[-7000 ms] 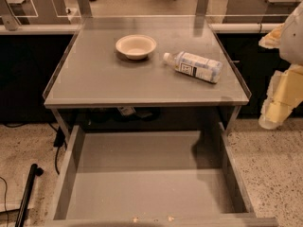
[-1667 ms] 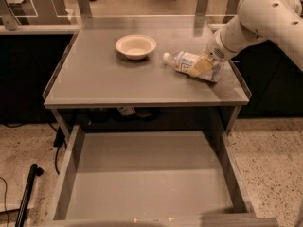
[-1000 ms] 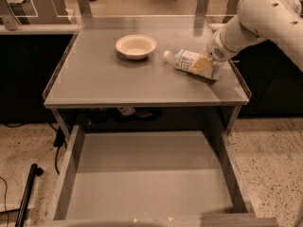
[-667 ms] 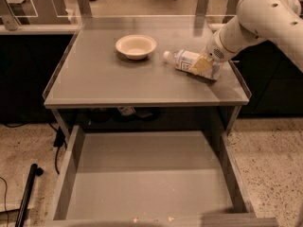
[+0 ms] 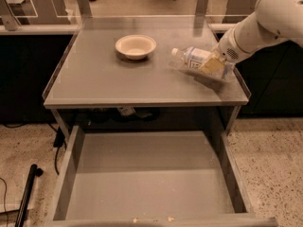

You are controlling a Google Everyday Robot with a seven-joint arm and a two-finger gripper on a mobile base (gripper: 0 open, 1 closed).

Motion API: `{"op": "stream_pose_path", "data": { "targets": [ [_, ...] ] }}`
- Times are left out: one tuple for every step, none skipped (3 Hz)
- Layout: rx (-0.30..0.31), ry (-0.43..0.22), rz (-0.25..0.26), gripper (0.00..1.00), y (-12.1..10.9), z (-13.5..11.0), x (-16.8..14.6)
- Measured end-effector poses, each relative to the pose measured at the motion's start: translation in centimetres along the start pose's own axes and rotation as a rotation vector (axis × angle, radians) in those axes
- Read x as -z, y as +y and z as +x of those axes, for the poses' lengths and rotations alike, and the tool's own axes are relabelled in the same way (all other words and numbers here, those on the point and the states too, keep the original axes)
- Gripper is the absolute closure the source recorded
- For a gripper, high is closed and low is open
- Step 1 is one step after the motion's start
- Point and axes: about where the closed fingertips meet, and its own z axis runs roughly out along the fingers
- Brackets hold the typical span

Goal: Place blue plastic bottle into top drawer

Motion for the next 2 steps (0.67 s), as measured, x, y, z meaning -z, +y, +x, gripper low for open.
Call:
{"op": "stream_pose_path", "data": {
  "targets": [
    [0.007,-0.067,0.039,1.00,0.7,-0.2,5.5],
    [0.019,-0.143,0.041,1.00,3.3,-0.2,10.6]
  ]
}}
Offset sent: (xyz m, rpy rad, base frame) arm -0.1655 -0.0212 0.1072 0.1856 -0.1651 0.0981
